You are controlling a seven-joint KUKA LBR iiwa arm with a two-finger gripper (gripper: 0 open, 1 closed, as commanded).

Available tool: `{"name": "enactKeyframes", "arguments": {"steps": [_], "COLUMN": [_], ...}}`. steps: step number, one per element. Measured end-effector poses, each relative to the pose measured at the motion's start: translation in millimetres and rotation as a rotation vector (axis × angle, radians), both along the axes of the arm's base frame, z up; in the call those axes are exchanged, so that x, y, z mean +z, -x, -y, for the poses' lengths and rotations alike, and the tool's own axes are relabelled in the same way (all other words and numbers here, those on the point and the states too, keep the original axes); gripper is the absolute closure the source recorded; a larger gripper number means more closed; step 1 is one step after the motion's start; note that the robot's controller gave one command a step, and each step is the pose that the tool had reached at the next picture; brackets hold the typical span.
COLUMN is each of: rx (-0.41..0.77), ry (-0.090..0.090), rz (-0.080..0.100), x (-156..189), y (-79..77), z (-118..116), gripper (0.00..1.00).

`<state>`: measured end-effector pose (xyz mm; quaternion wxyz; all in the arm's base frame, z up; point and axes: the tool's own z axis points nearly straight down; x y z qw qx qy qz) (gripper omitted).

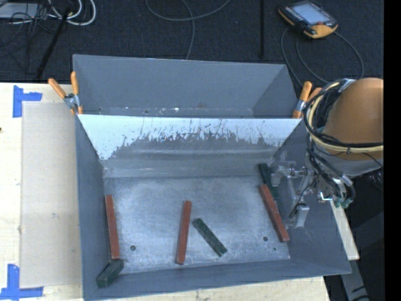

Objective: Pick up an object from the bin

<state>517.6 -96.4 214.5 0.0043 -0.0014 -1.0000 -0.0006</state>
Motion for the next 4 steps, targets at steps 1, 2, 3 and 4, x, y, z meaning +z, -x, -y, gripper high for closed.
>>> {"name": "enactKeyframes", "arguments": {"steps": [1, 2, 3, 4], "rx": [0.003, 0.004, 0.005, 0.005], "ry": [0.001, 0.001, 0.001, 0.001], "rz": [0.007, 0.008, 0.008, 0.008], "x": [4.1, 4.1, 4.1, 4.1], "y": [-1.6, -1.6, -1.7, -1.7], "z": [-0.5, -0.8, -0.8, -0.9], "gripper": [0.00, 0.00, 0.00, 0.00]}}
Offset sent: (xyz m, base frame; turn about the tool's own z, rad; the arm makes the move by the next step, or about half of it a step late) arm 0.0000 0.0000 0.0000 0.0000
